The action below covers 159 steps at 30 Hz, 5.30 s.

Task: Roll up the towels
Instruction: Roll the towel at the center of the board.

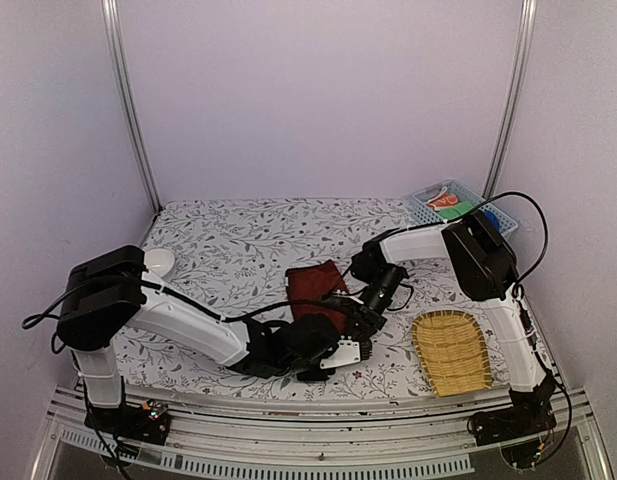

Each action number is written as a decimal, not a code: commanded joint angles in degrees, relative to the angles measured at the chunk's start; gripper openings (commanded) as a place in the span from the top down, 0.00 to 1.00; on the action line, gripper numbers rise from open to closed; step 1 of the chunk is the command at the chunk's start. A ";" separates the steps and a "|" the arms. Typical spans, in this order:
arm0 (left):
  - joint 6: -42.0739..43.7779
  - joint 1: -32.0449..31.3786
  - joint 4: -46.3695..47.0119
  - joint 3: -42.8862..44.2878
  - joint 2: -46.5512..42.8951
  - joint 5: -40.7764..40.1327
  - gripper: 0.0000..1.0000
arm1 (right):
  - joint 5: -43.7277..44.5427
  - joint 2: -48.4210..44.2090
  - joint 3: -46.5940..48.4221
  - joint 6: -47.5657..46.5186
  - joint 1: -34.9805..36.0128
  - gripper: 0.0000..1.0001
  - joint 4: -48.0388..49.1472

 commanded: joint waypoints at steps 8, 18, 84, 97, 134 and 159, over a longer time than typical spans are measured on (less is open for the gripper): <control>0.24 1.03 -2.74 -0.45 -0.83 -1.72 0.59 | 6.80 3.74 -0.65 0.17 0.24 0.90 0.68; -0.52 1.29 -6.21 1.72 3.87 -1.32 0.68 | 5.35 3.15 0.29 -0.18 0.24 0.88 -0.44; -54.70 26.46 -5.12 0.60 12.32 76.61 0.92 | 16.73 -42.26 -27.22 1.91 2.68 0.63 30.56; -54.24 27.22 -5.75 0.85 13.76 75.19 0.92 | 25.17 -34.43 -30.67 1.09 11.86 0.59 40.61; -52.31 27.89 -7.93 0.67 12.22 72.86 0.81 | 38.83 -27.95 -33.59 1.63 16.81 0.61 49.62; -48.38 14.62 8.08 -28.27 -36.24 16.94 0.56 | 11.22 1.79 -0.17 -0.21 12.46 0.92 2.87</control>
